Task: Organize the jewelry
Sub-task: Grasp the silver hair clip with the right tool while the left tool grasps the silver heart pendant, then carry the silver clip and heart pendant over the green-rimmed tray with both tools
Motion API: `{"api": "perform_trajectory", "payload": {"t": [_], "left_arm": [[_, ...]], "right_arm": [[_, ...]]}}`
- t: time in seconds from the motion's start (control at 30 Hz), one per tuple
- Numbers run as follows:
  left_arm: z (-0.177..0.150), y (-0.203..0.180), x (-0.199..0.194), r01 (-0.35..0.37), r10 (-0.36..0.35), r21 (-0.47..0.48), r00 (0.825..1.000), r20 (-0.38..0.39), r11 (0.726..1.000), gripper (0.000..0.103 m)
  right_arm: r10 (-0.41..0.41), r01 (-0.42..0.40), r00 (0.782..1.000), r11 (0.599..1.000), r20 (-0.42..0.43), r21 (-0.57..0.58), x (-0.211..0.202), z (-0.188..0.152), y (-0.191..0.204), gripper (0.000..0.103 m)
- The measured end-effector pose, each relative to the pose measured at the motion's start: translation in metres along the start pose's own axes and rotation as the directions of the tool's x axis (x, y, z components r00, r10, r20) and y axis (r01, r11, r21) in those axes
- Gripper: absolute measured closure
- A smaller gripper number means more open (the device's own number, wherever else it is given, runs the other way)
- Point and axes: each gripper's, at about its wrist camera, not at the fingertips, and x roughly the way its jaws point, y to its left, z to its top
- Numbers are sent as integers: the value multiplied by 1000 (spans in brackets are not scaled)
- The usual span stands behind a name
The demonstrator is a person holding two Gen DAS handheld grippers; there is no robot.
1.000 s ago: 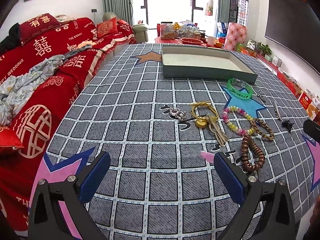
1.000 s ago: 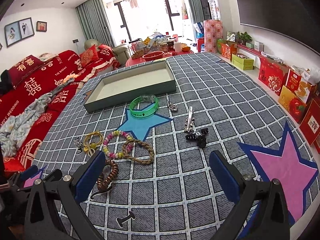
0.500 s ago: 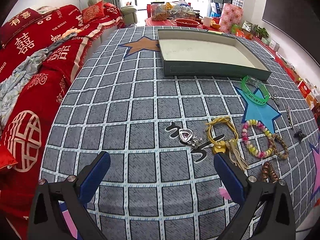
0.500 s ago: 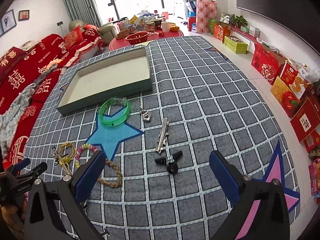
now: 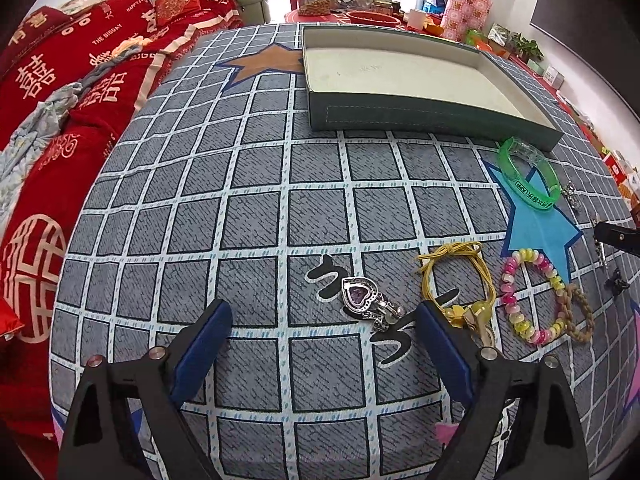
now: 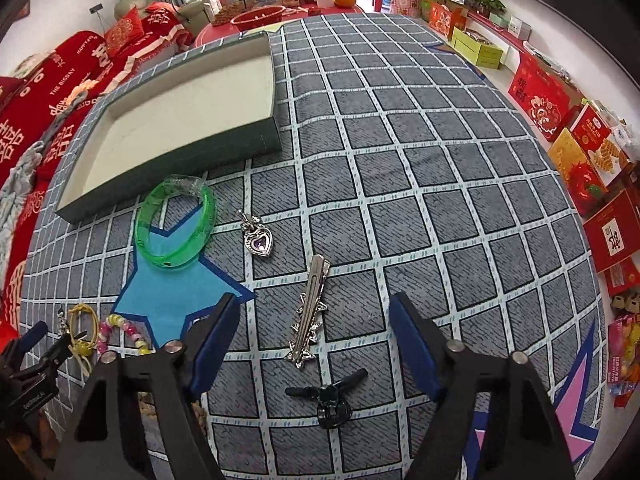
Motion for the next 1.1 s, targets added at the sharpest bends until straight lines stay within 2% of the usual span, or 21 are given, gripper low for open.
{"api": "perform_trajectory", "payload": {"t": [0.07, 0.13, 0.27, 0.3, 0.37, 0.4, 0.43, 0.47, 0.5, 0.77, 0.97, 1.1], "left_arm": [[0, -2, 0, 5, -5, 2, 1000, 4, 1000, 2], [0, -5, -2, 7, -7, 2, 1000, 19, 1000, 8], [-1, -14, -9, 27, -28, 32, 999, 42, 999, 37], [-2, -17, -10, 33, -35, 43, 998, 45, 999, 48], [-3, -20, -13, 44, -48, 62, 998, 50, 997, 61], [-3, -21, -13, 45, -49, 69, 998, 51, 997, 61], [-3, -20, -12, 49, -53, 73, 997, 52, 996, 61], [-3, -20, -13, 57, -61, 73, 997, 52, 996, 63], [-3, -18, -14, 73, -76, 66, 996, 55, 995, 72], [7, 1, -33, 160, -160, 6, 985, 63, 987, 72], [35, 9, -64, 192, -190, -2, 975, 116, 981, 72], [68, 11, -83, 203, -202, 13, 966, 163, 979, 72]], "right_arm": [[-5, 5, 1000, 1000, -12, 15, 6, 0, -2, 32], [-26, 26, 1000, 1000, -6, 1, 7, 1, 2, 34], [-65, 65, 998, 997, -2, -46, 7, -2, 12, 44], [-74, 74, 997, 996, 3, -51, 6, -4, 14, 50], [-76, 76, 997, 996, 9, -49, 5, -4, 14, 62], [-74, 74, 997, 996, 11, -42, 4, -5, 13, 75], [-65, 66, 998, 997, 11, -34, 3, -6, 12, 83], [-57, 58, 998, 998, 13, -28, 2, -6, 10, 84], [-50, 50, 999, 998, 14, -23, 2, -6, 8, 84], [99, -100, 994, 995, 55, 20, -25, -1, 9, 84], [236, -239, 967, 971, 99, 13, -60, 22, 26, 84], [298, -298, 948, 954, 110, -10, -77, 47, 42, 84]]}}
